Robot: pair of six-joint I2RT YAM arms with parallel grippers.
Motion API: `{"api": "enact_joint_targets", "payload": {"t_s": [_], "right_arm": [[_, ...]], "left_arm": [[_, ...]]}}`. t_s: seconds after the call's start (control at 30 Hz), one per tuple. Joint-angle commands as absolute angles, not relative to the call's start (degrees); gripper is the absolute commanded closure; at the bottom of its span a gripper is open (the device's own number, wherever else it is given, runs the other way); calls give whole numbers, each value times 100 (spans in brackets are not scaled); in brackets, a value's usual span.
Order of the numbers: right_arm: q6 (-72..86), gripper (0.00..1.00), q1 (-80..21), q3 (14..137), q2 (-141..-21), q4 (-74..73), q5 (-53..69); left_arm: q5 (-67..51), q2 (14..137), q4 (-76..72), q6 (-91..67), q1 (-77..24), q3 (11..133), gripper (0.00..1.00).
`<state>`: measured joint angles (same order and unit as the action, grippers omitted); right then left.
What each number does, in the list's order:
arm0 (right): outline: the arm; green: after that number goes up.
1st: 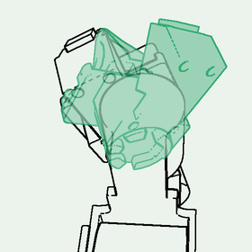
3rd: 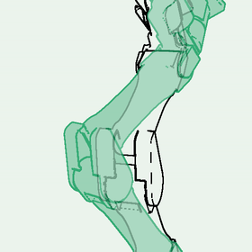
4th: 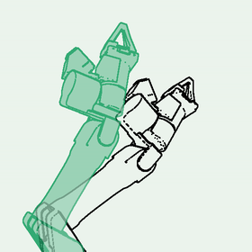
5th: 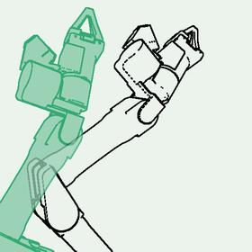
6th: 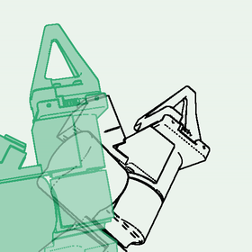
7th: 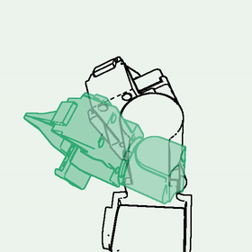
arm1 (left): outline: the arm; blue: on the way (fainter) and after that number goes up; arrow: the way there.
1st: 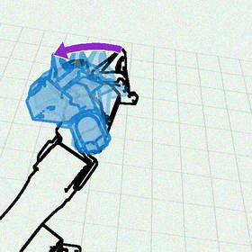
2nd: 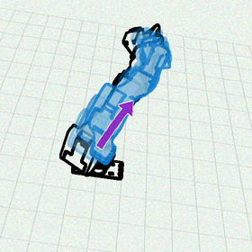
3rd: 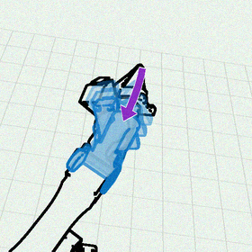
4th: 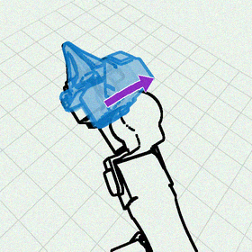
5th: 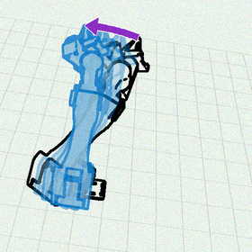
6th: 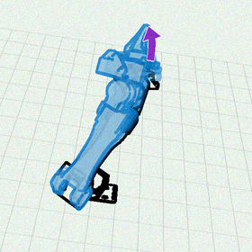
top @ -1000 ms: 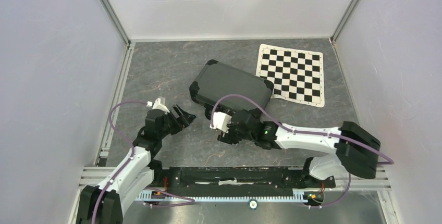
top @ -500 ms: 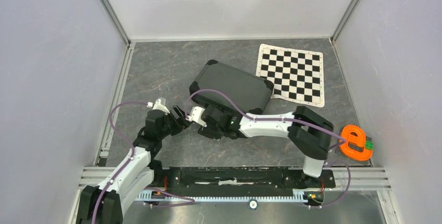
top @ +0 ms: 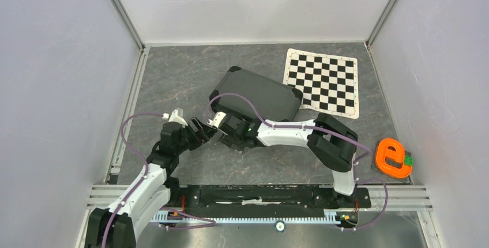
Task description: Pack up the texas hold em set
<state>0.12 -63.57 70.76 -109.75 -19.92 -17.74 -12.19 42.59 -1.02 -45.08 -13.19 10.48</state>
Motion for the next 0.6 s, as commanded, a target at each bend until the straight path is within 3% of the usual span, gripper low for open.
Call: {"api": "enact_joint_targets", "payload": {"t_s": [0.0,0.3,0.5,0.57], "right_arm": [[252,26,-6085,7372,-11428,-2943,-1746],[50,34,-5810,6654,-11180,-3025,-34],[-54,55,-5979,6752,-10624,-2488,1032],[-47,73,-5946,6979,-10556,-2470,852]], "left_arm": [[-1258,4170,-103,-4342,-1283,1055,13],[-1283,4205,-103,-4314,-1283,1107,13],[-1276,4266,-102,-4298,-1283,1175,13],[-1274,4263,-95,-4315,-1283,1186,13]]}}
